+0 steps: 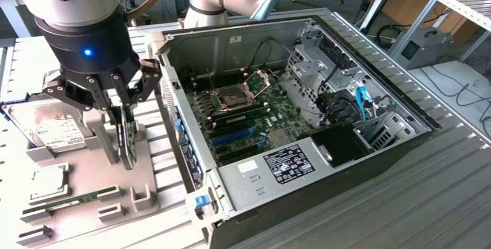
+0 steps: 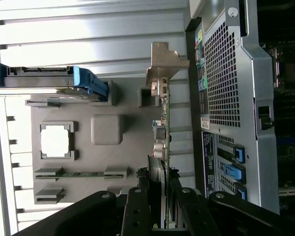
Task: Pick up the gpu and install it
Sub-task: 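Pick up the gpu and move the gpu toward the slot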
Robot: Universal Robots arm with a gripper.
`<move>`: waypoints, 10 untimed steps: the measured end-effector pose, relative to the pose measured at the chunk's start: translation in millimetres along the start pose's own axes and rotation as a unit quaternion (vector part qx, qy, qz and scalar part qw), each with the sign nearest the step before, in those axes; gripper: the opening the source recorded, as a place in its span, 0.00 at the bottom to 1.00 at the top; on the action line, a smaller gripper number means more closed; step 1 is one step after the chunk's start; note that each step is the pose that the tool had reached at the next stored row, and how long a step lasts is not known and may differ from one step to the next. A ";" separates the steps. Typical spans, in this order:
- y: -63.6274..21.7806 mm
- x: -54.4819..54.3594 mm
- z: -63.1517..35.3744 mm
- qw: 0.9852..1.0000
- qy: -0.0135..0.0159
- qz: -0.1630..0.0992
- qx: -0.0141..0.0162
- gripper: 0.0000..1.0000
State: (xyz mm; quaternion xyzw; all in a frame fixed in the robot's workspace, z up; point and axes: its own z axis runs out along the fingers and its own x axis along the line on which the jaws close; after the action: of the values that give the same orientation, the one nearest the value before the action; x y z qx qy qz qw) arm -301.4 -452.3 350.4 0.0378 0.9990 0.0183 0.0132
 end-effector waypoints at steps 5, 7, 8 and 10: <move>0.0 0.0 -1.0 1.000 0.000 0.000 0.000 0.26; 0.1 0.0 -1.4 1.000 0.000 0.000 0.000 0.26; 0.1 0.0 -1.7 1.000 0.000 0.000 0.000 0.26; 0.1 -0.1 -2.2 1.000 0.000 0.000 0.000 0.26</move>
State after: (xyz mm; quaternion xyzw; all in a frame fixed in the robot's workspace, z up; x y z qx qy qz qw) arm -301.3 -452.3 352.6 0.0378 0.9990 0.0184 0.0132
